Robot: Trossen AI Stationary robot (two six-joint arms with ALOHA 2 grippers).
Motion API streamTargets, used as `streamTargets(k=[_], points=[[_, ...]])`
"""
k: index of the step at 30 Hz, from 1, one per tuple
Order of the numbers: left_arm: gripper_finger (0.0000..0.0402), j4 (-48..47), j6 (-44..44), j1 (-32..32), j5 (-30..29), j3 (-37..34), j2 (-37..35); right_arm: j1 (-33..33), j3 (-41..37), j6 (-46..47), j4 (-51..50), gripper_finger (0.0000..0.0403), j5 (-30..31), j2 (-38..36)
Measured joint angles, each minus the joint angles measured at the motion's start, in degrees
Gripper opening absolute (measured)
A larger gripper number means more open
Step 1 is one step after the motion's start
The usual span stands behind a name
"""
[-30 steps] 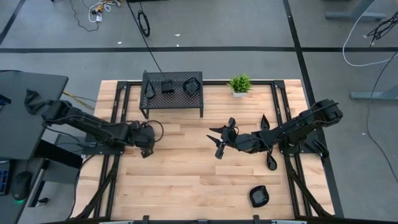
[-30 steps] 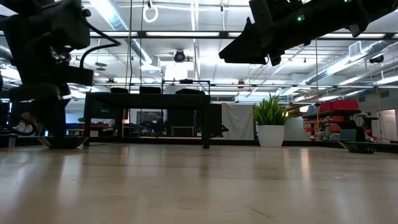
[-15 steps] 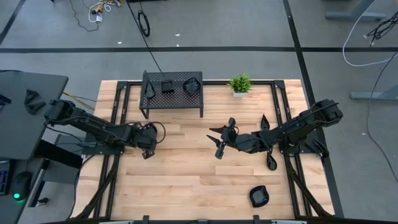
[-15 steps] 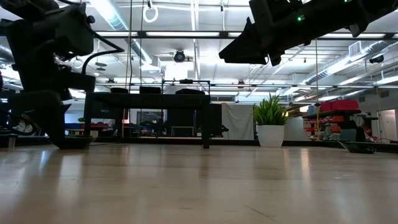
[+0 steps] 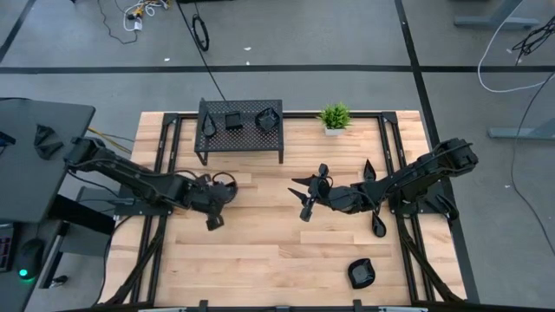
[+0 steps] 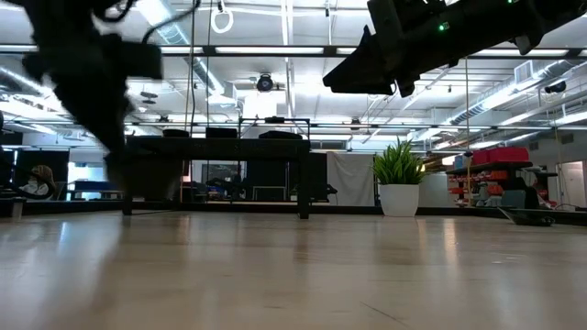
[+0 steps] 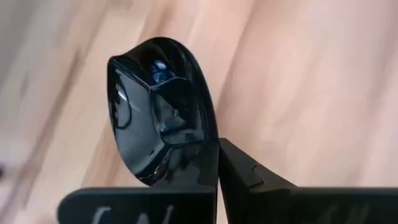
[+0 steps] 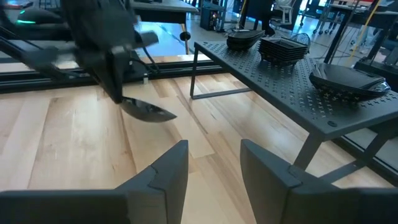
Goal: Pick & Place Mini shaped plates
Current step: Stack the black leaf shaped plate on top of the black leaf shaped plates on the shelf
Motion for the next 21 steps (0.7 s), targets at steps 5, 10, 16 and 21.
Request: streamTargets(k=[5,10,16,21], points=[[0.0004,3.1,4.5,-0.3,-3.9,10.4,1.5,0.0,0.0,0.0,0.0,0.0148,0.0,0.0],[0.0003,2.3,16.7,2.9,-8.0,25.8,7.9,0.0,0.0,0.1,0.0,0.0148,0.0,0.0],[0.0002,-4.4,29.0,13.1,-9.3,44.7,18.1,0.0,0.0,0.2,0.0,0.0148,0.0,0.0],[0.0003,-10.2,32.8,22.7,-9.3,55.3,26.6,0.0,0.0,0.3,0.0,0.0148,-2.3,0.0]])
